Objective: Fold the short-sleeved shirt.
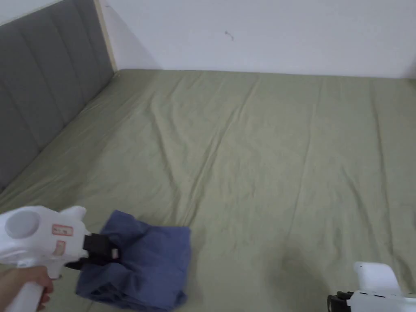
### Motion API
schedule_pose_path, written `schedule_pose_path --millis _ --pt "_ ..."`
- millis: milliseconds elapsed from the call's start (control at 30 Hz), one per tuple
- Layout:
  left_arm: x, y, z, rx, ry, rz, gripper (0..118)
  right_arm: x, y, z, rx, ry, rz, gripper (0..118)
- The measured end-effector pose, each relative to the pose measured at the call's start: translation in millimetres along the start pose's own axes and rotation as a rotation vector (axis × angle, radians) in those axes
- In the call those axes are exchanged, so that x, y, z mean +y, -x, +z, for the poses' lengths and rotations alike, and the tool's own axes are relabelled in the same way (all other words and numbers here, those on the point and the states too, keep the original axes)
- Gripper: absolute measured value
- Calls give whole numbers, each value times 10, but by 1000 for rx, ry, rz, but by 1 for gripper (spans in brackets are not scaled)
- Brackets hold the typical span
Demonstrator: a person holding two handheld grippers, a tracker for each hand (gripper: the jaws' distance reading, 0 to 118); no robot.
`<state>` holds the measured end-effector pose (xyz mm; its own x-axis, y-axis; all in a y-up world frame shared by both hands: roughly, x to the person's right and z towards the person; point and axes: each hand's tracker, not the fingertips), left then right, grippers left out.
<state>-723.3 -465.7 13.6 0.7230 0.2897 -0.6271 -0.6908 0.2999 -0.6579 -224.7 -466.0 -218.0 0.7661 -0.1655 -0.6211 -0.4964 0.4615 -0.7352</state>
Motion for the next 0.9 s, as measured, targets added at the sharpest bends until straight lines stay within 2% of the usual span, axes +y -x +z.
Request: schedule_pose_path --millis 100,167,233,267,333,400,467,567,600,633,667,700,833,900 --pt "183 265 162 303 19 -89 32 -11 26 -42 -4 12 -1 6" --pt "261 406 174 383 47 -123 33 -15 49 -61 -7 22 2 6" --pt "305 511 197 390 22 -131 35 -24 56 -73 -10 28 6 6" --pt "315 517 200 407 23 -148 42 -27 55 -74 -11 33 7 6" --pt "297 444 204 506 2 -167 71 -37 45 -75 -13 36 8 6" --pt "282 423 220 589 -32 -197 105 -43 6 -82 -15 38 2 6" --pt "239 329 326 533 -73 -155 106 -41 -40 -81 -15 41 -6 6" --pt "176 120 545 342 -113 -91 105 -37 -93 -62 -16 34 -21 6" --pt "145 7 608 308 -123 -97 98 -37 -109 -55 -15 31 -27 6" --pt "104 -128 682 283 -161 -122 82 -38 -129 -44 -13 27 -32 6" --pt "40 -307 750 258 -173 -165 50 -40 -147 -32 -7 22 -36 6" --pt "-28 -456 786 239 -193 -191 0 -43 -161 -20 -5 17 -40 6" --pt "-326 -1072 885 82 -276 -213 0 -66 -218 90 16 -14 -58 6" --pt "-469 -1350 906 80 -328 -198 0 -68 -230 172 14 -47 -60 6"
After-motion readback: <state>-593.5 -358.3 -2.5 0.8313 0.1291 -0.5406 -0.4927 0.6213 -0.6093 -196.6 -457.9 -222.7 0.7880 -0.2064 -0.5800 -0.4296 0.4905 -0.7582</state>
